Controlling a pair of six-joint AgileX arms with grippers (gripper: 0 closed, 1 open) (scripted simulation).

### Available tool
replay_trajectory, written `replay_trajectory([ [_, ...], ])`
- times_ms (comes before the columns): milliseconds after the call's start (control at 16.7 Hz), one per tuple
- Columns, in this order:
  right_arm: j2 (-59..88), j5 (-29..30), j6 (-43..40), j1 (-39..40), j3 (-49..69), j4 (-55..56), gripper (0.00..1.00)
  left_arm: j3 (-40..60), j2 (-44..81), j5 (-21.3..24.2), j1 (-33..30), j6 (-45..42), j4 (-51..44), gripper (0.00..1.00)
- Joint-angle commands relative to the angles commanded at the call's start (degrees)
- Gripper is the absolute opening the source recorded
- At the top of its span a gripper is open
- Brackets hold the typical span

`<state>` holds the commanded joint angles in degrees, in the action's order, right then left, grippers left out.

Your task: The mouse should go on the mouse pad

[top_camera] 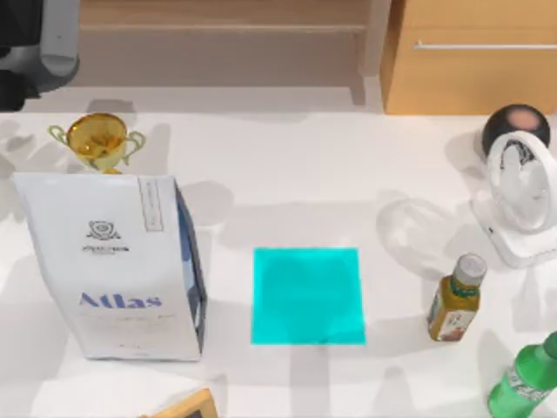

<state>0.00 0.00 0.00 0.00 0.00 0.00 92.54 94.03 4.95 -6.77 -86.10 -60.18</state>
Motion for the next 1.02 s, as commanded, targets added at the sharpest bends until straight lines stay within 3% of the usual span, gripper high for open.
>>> replay_trajectory([
  [540, 0.0, 0.0, 0.0, 0.0, 0.0, 0.0, 1.00, 12.1, 19.8, -1.3, -25.7, -36.9, -3.9, 0.00],
  [780, 0.0, 0.0, 0.0, 0.0, 0.0, 0.0, 1.00, 12.3, 27.3, -2.5, -34.8, -46.0, -7.2, 0.00],
  [1020, 0.0, 0.0, 0.0, 0.0, 0.0, 0.0, 1.00, 11.0, 30.8, -3.1, -38.7, -49.6, -9.6, 0.00],
])
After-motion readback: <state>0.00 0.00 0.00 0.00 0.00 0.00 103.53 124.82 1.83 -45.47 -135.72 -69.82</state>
